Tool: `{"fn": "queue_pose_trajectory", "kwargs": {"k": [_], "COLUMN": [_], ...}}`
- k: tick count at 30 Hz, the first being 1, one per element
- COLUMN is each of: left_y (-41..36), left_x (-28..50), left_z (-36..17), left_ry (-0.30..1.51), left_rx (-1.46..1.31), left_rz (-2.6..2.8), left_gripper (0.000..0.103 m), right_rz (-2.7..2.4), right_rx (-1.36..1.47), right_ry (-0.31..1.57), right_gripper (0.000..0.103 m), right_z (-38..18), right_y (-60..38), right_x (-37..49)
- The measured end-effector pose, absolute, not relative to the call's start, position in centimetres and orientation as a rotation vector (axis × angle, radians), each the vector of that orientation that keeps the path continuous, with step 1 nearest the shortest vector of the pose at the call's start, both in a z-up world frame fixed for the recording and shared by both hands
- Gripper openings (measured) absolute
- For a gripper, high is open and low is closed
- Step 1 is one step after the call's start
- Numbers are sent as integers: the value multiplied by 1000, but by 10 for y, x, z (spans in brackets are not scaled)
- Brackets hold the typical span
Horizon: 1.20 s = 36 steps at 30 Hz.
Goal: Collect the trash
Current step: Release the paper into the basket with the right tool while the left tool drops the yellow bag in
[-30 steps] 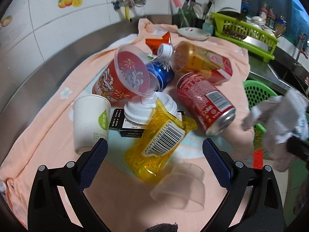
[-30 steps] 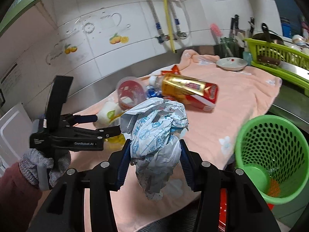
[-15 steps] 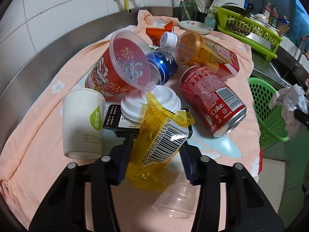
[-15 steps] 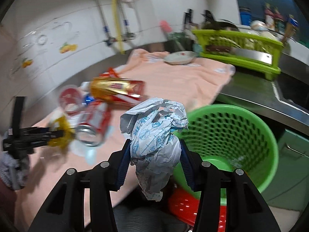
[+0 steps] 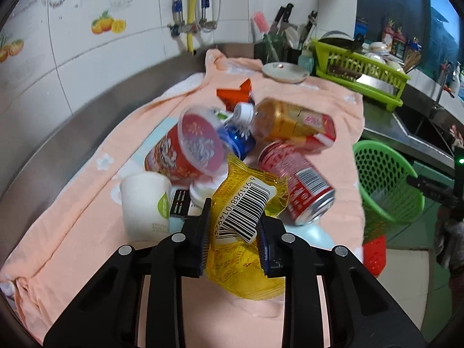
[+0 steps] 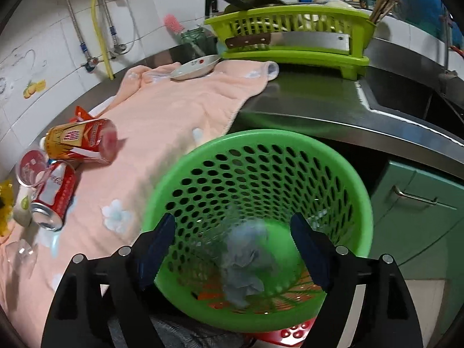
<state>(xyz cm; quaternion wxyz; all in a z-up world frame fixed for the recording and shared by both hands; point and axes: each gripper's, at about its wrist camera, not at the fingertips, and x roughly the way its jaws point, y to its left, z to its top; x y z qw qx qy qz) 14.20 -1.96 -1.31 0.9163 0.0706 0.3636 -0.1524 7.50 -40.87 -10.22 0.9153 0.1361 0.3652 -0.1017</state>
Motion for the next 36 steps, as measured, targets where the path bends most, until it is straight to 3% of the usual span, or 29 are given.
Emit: {"fn": "queue_pose_trajectory", "kwargs": {"k": [11, 23, 26, 27, 29, 31, 36], "left_y": [-99, -263, -299, -307, -322, -330, -330], "left_x": [121, 129, 136, 137, 139, 142, 140], "left_z": [24, -12, -30, -33, -37, -39, -36], "left_ry": [676, 774, 838, 847, 845, 858, 840], "left_rx": [144, 168, 170, 173, 181, 175, 171], "left_rz": [-514, -756, -785, -786, -790, -801, -809], "left_gripper": [26, 26, 33, 41, 49, 66, 72], "right_rz": [-213, -219, -229, -228, -235, -236, -248], "right_rx": [305, 291, 285, 287, 294, 306, 327], "right_ry": [664, 567, 552, 548, 539, 536, 545], "right_gripper": [86, 87, 87, 87, 87, 87, 87], "right_z": [-79, -55, -54, -54, -55, -56, -61], "right_y": [-421, -442, -446, -448, -452, -455, -461], "right_x": [42, -6, -15, -17, -22, -26, -28]}}
